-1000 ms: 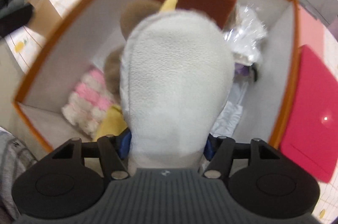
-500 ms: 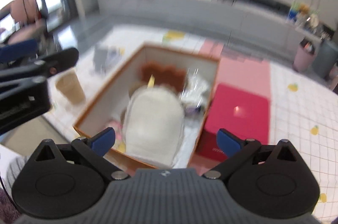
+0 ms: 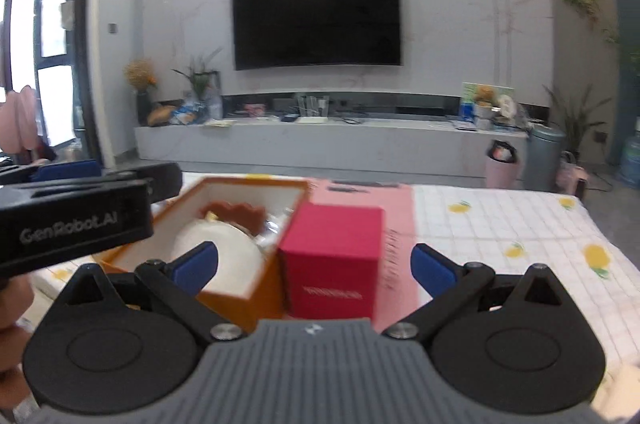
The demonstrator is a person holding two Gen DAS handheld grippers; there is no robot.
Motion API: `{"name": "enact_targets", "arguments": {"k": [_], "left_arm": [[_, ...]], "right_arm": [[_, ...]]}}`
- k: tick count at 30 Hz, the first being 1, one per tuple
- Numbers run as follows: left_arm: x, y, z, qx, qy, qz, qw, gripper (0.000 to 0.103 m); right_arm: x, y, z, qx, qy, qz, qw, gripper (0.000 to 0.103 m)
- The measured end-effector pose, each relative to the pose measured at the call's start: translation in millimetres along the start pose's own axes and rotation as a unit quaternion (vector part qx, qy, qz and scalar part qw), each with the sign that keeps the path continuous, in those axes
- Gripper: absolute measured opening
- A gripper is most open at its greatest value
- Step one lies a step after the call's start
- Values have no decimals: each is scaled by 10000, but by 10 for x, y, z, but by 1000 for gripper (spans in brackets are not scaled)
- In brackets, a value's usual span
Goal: Organize soft objects
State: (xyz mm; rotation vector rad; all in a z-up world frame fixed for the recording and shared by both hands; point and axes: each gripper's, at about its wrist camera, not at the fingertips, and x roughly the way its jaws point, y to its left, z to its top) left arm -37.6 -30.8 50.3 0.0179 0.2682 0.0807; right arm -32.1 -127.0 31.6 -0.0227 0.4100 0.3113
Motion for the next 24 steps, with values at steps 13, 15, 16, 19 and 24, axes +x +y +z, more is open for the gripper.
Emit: {"name": "enact_targets", "arguments": {"k": [13, 15, 16, 19, 24], "left_arm": [[105, -395, -356, 364, 289, 72, 9989, 91], [110, -370, -388, 212, 347, -2, 9992, 91], [94, -341, -398, 178, 345, -34, 9992, 92], [103, -351, -407, 229, 378, -28, 9990, 92], [115, -359, -398, 156, 434, -67, 9989, 92]], "right_arm": [[99, -343, -326, -388, -52, -296, 9988, 100], [121, -383, -335, -333, 19, -292, 9990, 100], [100, -380, -337, -325, 16, -314, 9990, 100], [111, -412, -357, -298, 35, -290, 9991, 100], [66, -424, -404, -207, 34, -231, 9995, 100]]}}
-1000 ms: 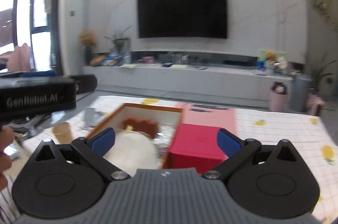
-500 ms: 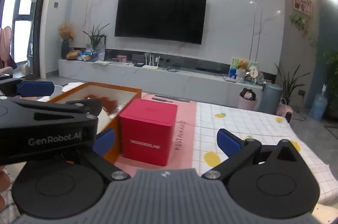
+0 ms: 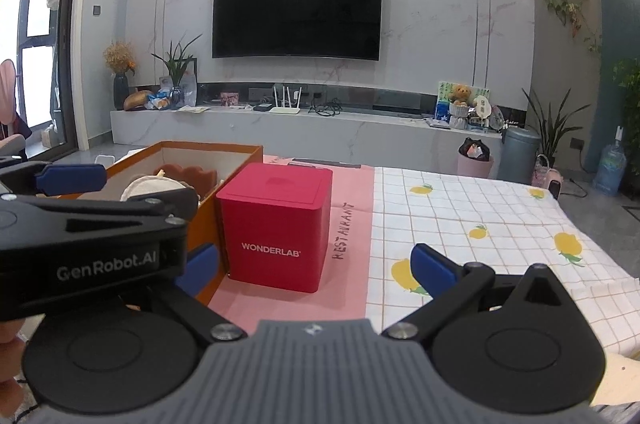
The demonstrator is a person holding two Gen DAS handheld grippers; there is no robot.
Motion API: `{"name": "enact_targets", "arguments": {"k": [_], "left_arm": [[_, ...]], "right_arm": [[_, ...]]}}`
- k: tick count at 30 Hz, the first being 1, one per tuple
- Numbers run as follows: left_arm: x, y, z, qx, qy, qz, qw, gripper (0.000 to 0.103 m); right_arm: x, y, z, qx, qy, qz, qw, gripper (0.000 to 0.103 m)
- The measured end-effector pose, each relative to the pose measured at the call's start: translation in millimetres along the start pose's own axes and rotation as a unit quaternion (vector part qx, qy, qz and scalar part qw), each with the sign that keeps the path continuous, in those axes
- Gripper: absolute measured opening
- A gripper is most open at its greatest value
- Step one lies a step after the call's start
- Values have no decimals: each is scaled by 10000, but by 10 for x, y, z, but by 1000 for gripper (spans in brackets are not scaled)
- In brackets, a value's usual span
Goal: Organize soft objects
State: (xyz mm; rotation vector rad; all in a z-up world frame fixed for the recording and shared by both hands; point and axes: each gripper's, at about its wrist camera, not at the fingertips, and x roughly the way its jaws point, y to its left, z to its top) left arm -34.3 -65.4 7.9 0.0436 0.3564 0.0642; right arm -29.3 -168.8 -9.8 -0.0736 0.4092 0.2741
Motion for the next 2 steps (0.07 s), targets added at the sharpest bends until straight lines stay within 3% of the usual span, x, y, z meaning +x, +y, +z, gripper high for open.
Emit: {"name": "enact_targets", "arguments": {"k": [2], "left_arm": [[10, -7, 4, -35, 22, -20, 10000, 92]], "right_arm": [[1, -21, -3, 35, -2, 21, 10000, 100]]}}
